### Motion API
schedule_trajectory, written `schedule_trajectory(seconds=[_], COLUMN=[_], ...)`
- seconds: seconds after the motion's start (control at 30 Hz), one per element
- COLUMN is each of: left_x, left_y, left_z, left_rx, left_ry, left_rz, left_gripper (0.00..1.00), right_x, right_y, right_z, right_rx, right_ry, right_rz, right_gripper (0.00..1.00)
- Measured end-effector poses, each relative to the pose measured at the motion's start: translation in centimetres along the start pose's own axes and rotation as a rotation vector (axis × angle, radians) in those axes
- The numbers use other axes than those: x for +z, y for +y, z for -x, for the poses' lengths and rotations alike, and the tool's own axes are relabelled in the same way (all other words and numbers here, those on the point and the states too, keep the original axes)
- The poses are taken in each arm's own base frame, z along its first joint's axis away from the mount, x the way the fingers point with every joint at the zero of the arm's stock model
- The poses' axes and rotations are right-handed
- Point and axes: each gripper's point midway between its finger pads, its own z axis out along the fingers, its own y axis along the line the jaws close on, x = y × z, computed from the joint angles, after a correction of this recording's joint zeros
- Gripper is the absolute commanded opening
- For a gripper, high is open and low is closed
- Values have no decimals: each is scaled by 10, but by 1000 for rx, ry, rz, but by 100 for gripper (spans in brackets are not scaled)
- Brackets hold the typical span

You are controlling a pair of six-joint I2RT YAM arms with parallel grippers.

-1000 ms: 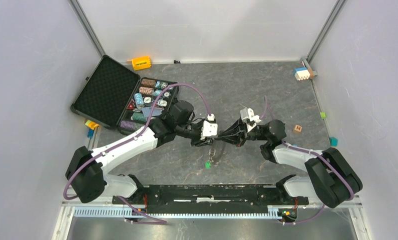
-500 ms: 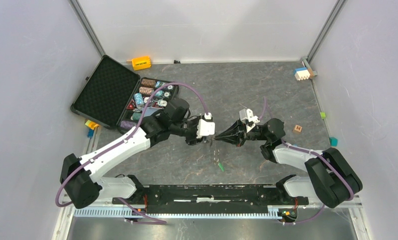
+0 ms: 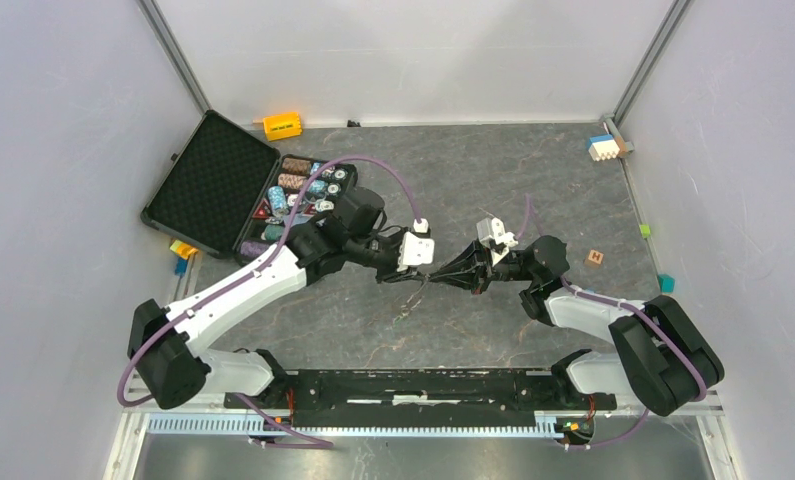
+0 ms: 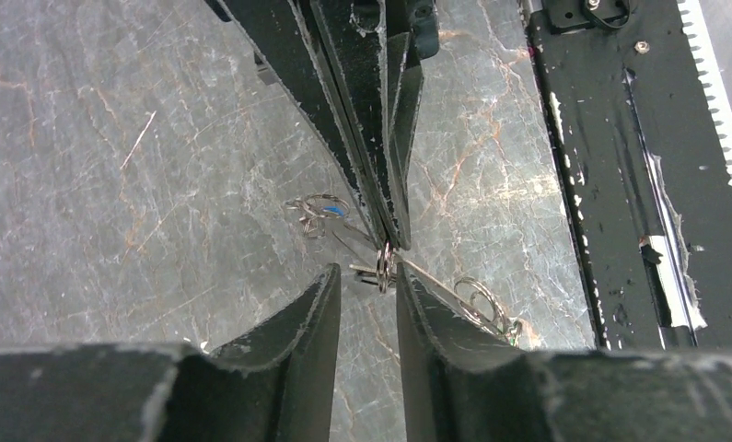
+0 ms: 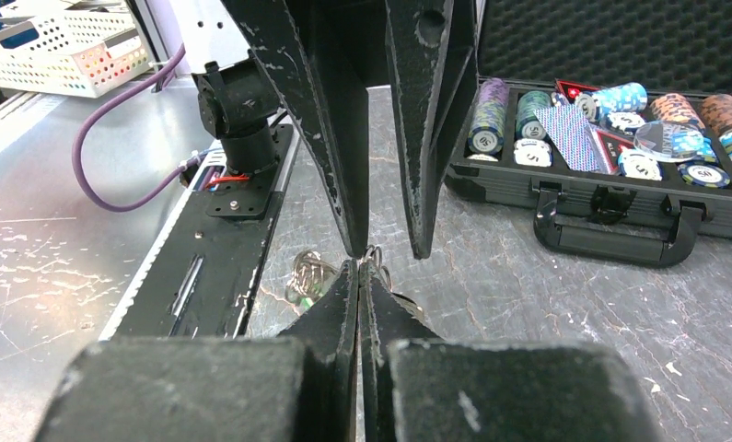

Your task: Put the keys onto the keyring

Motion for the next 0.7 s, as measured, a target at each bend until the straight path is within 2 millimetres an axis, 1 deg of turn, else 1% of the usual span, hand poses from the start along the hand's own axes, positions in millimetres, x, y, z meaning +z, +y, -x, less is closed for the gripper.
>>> schedule_trajectory(seconds=[0.13,0.23,0.33,0.5,0.7], left_x=[5,6,7,7,9], left_y=[-2,-5,-7,-9,-10], left_z=[-3,-4,-3,-2,-4], left_rx=[-13,-19,-22,-26,-31], left_ry=[1,0,-8,-14,-10], left_rz=[-26,-39,-54,-66,-70], left_gripper=[31,25,18,3,2], right_x=[0,0,0,0,-1], right_y=[0,0,0,0,0], right_z=[0,-1,-1,-1,-4], right_rx=[2,-2,-3,-8,-1], right_ry=[2,2,3,5,13], right_rz=[0,0,0,3,5], right_gripper=[0,0,0,0,0])
